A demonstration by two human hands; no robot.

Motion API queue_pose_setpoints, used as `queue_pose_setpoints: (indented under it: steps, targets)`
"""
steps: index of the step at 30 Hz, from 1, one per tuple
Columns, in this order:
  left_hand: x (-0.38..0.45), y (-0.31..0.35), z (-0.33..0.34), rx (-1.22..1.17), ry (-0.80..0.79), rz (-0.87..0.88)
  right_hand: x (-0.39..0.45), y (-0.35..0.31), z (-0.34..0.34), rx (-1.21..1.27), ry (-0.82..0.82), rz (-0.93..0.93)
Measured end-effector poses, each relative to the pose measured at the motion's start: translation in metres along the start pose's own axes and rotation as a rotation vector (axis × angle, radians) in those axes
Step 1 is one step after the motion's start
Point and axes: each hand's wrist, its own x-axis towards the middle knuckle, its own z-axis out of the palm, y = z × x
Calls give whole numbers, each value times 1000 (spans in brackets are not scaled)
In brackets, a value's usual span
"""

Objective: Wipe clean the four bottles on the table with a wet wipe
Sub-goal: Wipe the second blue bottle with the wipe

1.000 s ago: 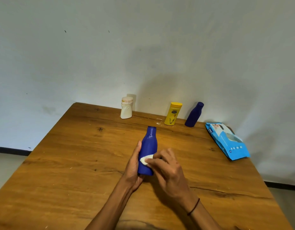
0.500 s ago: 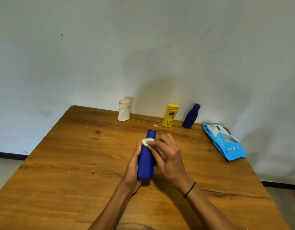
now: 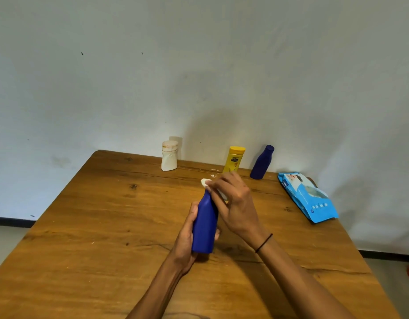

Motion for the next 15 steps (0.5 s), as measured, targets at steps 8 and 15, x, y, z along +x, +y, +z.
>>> queue_pose_setpoints:
  steps: [8,15]
  targets:
    - [2,0,-8,-56,78,-48,-53,-21,9,143,-169,-138]
    - [1,-1,-3,99,29,26,-19,-8,5,45,-38,-4]
